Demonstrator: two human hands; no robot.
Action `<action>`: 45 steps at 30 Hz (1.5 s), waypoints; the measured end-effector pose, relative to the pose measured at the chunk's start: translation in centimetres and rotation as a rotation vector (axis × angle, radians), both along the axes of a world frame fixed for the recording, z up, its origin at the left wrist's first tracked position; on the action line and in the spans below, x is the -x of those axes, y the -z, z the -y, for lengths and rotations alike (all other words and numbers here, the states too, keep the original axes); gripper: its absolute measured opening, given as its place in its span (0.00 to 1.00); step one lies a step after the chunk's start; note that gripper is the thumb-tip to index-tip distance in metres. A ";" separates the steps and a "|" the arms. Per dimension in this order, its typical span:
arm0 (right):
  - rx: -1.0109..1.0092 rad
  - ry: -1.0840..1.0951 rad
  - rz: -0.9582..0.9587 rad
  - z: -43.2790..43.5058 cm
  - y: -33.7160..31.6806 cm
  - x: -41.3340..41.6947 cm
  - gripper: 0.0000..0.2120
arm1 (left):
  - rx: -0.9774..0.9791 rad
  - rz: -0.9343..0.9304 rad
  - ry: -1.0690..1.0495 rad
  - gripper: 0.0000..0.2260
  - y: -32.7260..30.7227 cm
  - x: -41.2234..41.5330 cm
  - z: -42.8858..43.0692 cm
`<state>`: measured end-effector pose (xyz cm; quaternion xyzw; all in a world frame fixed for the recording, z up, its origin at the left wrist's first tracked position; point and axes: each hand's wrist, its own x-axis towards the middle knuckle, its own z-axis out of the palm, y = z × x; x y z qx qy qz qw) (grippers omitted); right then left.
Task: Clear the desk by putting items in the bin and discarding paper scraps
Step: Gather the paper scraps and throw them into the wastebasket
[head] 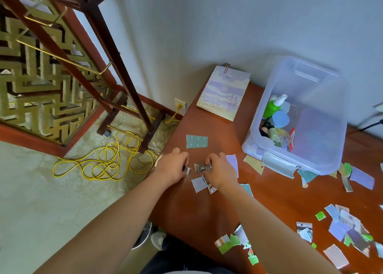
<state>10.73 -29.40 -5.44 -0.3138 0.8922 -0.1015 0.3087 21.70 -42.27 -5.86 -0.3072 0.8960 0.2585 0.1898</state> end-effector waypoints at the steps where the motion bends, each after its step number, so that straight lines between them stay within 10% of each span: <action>1: -0.001 0.000 0.004 0.0 0.1 0.0 0.12 | 0.004 -0.003 0.008 0.12 0.0 0.0 0.0; 17: 0.041 0.008 0.089 0.0 0.9 0.1 0.09 | -0.263 -0.110 -0.277 0.03 -0.3 1.6 0.8; 28: 0.456 0.812 0.721 0.3 -0.7 2.6 0.07 | -0.161 -0.105 -0.193 0.12 0.7 5.5 2.1; 45: -0.234 0.058 0.022 -0.2 -0.5 1.5 0.18 | 0.031 -0.023 -0.126 0.19 0.4 8.0 2.7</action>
